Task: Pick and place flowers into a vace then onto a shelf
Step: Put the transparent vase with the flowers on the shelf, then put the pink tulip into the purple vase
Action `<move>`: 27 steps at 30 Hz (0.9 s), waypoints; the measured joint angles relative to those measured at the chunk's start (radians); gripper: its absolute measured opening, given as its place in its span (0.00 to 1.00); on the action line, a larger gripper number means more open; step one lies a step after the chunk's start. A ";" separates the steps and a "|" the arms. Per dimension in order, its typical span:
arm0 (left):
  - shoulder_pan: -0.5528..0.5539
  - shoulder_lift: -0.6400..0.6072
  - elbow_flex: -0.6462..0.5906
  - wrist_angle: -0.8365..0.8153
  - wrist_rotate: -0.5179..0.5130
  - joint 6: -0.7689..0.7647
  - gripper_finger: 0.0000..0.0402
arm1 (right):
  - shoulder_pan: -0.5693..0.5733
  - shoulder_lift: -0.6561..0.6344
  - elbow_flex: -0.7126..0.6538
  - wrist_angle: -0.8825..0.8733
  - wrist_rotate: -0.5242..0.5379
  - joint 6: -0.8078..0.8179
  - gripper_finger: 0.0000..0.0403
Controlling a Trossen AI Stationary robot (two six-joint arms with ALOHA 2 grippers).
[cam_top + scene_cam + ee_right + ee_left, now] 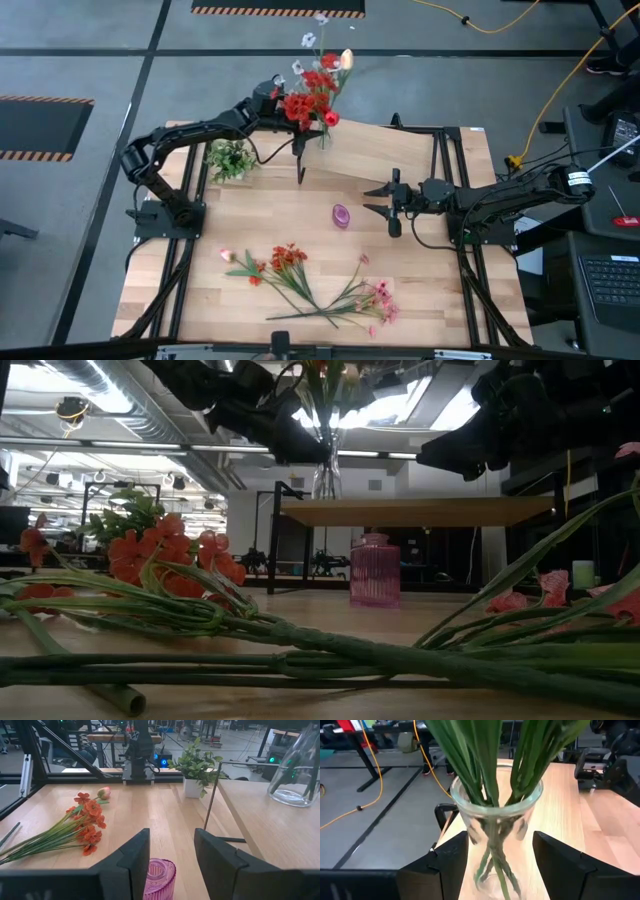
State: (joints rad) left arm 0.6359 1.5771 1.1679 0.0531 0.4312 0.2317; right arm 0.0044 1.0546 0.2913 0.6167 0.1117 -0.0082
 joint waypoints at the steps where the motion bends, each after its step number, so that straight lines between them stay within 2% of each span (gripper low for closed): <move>1: 0.000 -0.004 0.000 -0.001 0.000 0.003 0.53 | 0.000 0.000 0.000 0.000 0.000 0.000 0.39; 14: 0.002 -0.096 0.000 -0.140 -0.003 0.052 0.53 | 0.000 0.000 0.000 0.000 0.000 0.000 0.39; 19: 0.002 -0.111 0.000 -0.164 -0.052 0.070 0.53 | 0.000 0.000 0.000 0.006 0.000 0.005 0.39; 27: 0.001 -0.187 0.000 -0.413 -0.115 0.120 0.51 | 0.000 0.000 0.000 0.006 0.000 0.004 0.39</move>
State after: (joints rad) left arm 0.6373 1.3900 1.1679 -0.3604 0.3161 0.3519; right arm 0.0042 1.0546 0.2913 0.6224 0.1120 -0.0040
